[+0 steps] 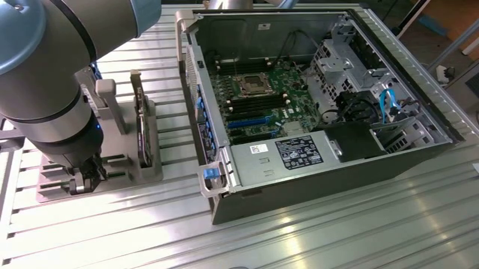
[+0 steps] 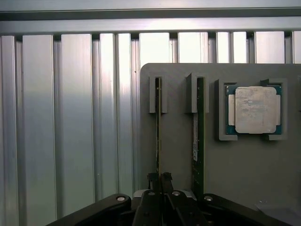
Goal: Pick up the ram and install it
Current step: 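Pick up the ram and move it above insertion slot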
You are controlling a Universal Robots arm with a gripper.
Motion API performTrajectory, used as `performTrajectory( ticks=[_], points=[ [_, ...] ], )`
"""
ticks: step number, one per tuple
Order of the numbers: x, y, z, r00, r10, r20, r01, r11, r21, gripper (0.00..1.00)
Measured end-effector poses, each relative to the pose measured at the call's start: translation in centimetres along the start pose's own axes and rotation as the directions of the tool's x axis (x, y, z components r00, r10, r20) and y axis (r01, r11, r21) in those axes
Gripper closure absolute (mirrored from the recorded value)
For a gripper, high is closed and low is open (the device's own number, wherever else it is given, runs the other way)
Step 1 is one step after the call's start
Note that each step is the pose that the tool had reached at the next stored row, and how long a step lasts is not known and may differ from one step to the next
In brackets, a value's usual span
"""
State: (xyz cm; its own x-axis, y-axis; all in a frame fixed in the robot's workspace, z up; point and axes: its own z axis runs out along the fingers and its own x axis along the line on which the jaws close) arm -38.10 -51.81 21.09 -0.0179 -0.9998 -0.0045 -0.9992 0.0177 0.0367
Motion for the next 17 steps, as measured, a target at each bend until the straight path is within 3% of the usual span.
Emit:
performTrajectory(
  ticks=[17],
  points=[
    [0.0, 0.0, -0.01, 1.0, -0.006, -0.0002, 0.006, 1.0, 0.0001, 0.88]
  ],
)
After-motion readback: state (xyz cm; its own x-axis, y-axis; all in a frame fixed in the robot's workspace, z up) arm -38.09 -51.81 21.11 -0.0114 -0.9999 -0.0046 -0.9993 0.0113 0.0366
